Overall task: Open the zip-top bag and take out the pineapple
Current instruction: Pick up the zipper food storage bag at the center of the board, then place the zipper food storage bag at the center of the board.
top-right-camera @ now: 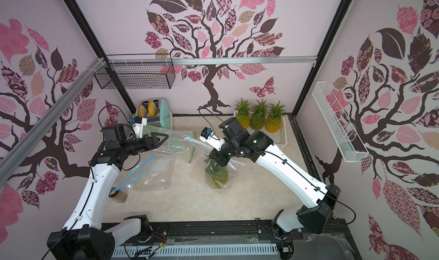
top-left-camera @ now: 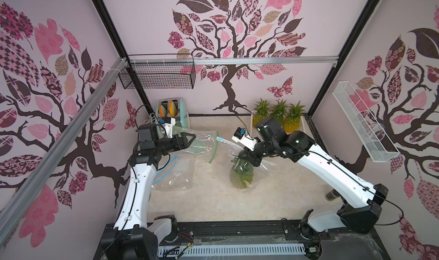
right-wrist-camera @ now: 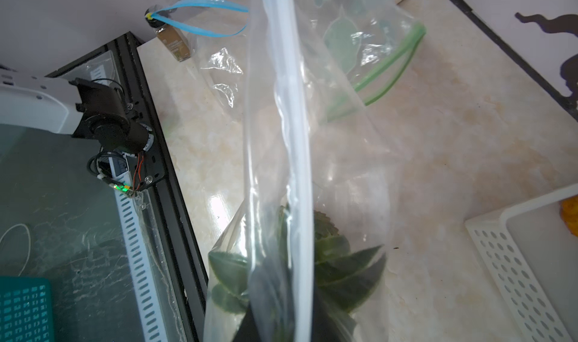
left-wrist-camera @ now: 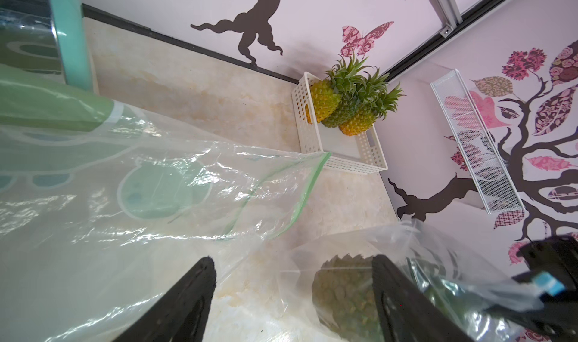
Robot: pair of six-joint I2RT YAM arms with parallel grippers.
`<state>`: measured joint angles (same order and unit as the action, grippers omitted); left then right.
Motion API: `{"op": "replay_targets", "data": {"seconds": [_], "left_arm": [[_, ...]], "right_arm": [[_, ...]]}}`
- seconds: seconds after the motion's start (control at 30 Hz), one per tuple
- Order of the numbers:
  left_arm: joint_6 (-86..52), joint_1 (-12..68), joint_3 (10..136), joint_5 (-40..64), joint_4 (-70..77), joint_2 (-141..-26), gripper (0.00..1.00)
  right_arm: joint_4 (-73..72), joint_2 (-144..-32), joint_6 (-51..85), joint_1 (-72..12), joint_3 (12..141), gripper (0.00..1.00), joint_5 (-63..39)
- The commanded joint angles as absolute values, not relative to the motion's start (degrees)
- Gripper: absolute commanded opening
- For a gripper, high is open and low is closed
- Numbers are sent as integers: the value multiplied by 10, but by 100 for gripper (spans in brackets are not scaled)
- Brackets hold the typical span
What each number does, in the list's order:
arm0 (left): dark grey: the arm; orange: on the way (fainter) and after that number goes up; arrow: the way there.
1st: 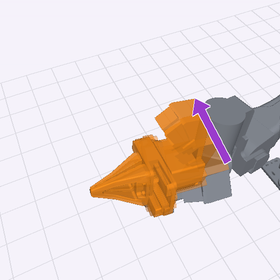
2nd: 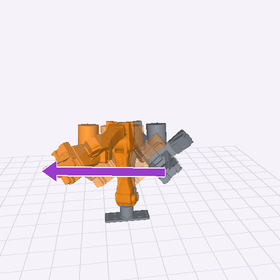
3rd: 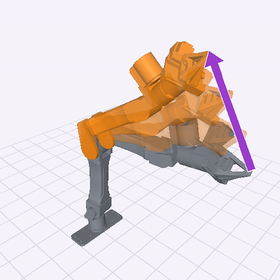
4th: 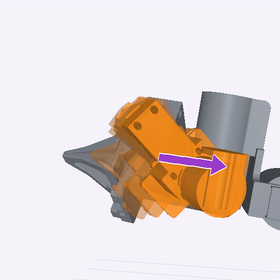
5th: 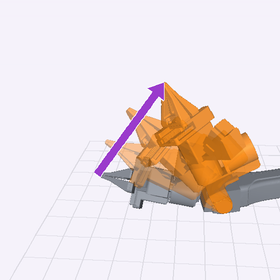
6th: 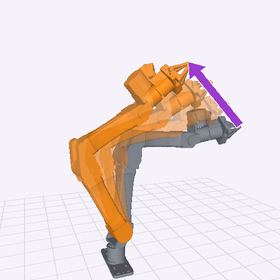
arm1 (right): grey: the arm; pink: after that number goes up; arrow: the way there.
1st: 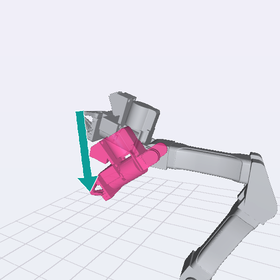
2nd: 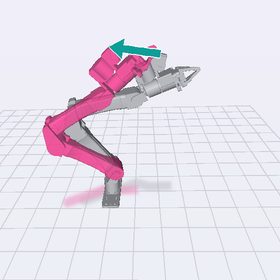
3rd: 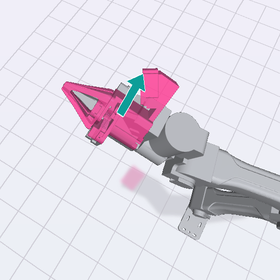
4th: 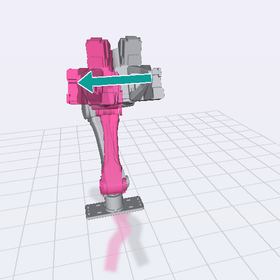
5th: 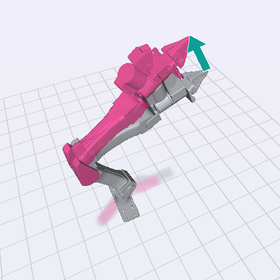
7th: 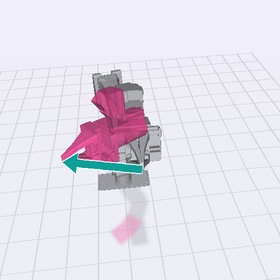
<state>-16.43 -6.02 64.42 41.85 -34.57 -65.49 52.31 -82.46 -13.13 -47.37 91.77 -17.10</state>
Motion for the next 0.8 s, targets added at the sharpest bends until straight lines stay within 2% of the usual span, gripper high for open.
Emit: {"op": "replay_targets", "data": {"seconds": [0.0, 0.23, 0.53, 0.63, 0.77], "left_arm": [[-148, -62, 677, 398, -382, -658, 81], [-155, -69, 724, 323, -454, -675, 81], [-165, -80, 709, 342, -475, -643, 82], [-166, -81, 696, 374, -474, -627, 81], [-166, -82, 669, 418, -473, -595, 80]], "right_arm": [[508, -819, -135, -509, 947, 0, -168], [523, -844, -137, -581, 962, 0, -131], [510, -848, -129, -607, 887, 0, -93], [497, -835, -116, -607, 863, 5, -91], [486, -821, -101, -608, 850, 20, -94]]}}
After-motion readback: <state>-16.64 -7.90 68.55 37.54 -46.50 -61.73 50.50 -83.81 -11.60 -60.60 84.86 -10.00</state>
